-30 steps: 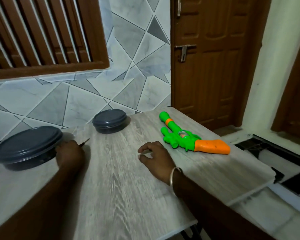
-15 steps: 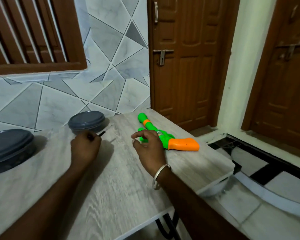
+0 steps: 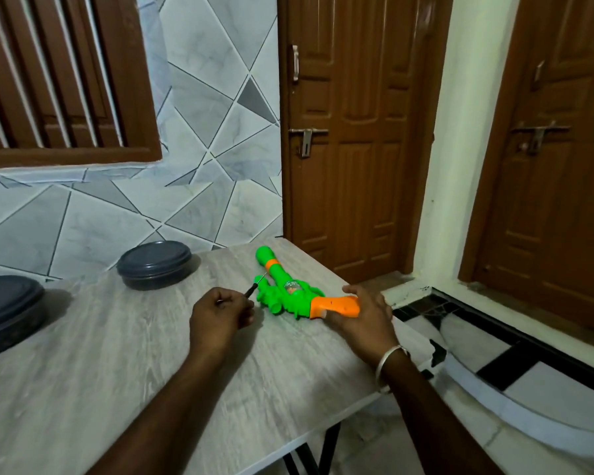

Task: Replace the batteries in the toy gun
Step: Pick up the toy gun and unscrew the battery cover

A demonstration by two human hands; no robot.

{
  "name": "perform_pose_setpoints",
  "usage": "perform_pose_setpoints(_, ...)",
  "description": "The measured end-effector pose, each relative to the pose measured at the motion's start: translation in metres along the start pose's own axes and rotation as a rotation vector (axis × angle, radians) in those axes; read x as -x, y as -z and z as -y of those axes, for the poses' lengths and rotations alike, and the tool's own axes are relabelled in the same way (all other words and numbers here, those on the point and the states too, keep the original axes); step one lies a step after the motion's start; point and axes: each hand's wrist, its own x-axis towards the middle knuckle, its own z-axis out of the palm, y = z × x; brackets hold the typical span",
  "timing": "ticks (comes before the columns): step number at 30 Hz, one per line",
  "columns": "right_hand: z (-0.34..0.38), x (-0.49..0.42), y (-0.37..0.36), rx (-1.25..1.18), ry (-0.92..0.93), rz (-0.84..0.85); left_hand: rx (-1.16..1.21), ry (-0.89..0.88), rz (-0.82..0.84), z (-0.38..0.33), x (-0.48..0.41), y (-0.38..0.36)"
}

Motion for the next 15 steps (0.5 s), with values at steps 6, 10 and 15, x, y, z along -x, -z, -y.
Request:
perform_pose_setpoints(6, -0.023, -0.017, 0.005, 0.117, 0.064, 0.115, 0.157, 0.074, 0.050, 0.007, 0.000, -0.002)
perform_pose_setpoints(10, -0.024, -0.029, 0.005, 0.236, 0.111, 0.199, 0.215, 0.129, 0.063, 0.014, -0.002, 0.001)
perform_pose_setpoints(15, -0.016, -0.043, 0.004, 0.284, 0.179, 0.295, 0.314, 0.186, 0.036, 0.015, -0.002, 0.006)
